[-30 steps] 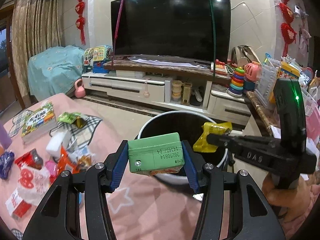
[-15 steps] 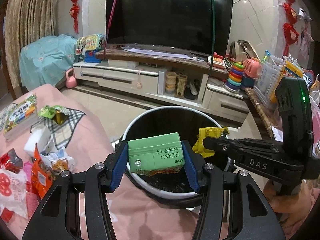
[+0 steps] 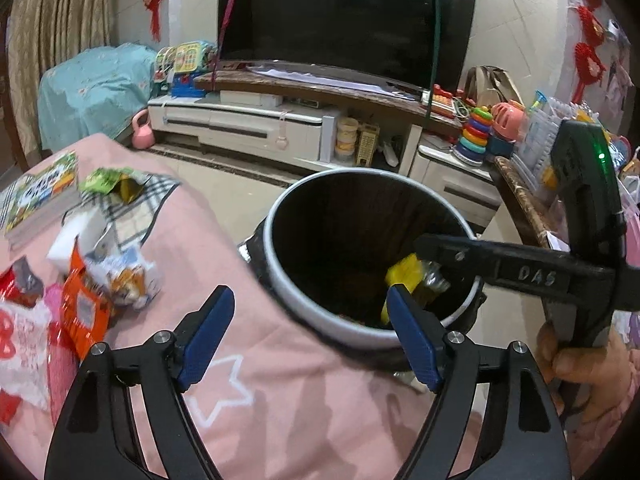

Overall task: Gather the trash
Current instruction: 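Carry both items over the trash bin and open both grippers to drop them, then grasp the white plastic bag with the left gripper while the right grasps an orange wrapper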

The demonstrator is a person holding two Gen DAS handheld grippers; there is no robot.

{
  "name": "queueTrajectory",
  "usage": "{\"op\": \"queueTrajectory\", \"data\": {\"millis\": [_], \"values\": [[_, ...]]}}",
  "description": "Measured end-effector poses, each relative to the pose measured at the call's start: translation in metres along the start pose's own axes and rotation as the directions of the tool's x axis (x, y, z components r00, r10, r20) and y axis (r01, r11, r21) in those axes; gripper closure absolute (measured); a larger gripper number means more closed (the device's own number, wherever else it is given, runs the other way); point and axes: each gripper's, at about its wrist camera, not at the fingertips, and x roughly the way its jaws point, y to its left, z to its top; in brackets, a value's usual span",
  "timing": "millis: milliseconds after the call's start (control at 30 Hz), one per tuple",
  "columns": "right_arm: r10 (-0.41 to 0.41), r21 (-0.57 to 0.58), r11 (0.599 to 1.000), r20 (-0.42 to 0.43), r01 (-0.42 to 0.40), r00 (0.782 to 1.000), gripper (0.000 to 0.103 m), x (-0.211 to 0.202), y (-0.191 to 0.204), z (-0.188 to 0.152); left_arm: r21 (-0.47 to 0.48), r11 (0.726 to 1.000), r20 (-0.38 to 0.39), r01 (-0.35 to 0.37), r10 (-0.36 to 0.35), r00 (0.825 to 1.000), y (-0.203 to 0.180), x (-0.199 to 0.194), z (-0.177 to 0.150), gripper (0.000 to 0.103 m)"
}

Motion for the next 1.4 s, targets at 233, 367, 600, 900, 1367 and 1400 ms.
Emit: {"op": "queueTrajectory", "data": {"millis": [233,367,600,900,1367,1400], "values": [[0.003,-0.011,1.000,0.025,-0.003,1.000,0.054,-0.011,0.012,-0.002,-0.075,0.997,-0.021,-0.035,0.034,0.999,0.025,-0.016,-0.025,0.021],[0.025,-0.022,0.999,0.036,-0.025,0.999,0.034,-0.013,0.027,-0.008,-0.111,0.991,-0.020,-0.072,0.071,0.997,0.039,-0.032,-0.044,0.021],[0.069,-0.047,0.997,0.038,-0.067,0.997,0.013,-0.010,0.060,-0.026,-0.174,0.973,-0.004,-0.150,0.152,0.988,0.064,-0.062,-0.072,0.021],[0.109,-0.098,0.989,0.014,-0.107,0.994,0.008,0.000,0.102,-0.048,-0.274,0.929,-0.011,-0.248,0.255,0.967,0.107,-0.097,-0.108,0.016],[0.142,-0.148,0.978,-0.045,-0.147,0.989,0.008,0.023,0.155,-0.076,-0.344,0.888,-0.032,-0.306,0.315,0.949,0.150,-0.121,-0.140,0.015],[0.142,-0.150,0.978,-0.046,-0.147,0.989,0.008,0.024,0.157,-0.076,-0.350,0.885,-0.033,-0.309,0.318,0.948,0.151,-0.122,-0.141,0.015]]}}
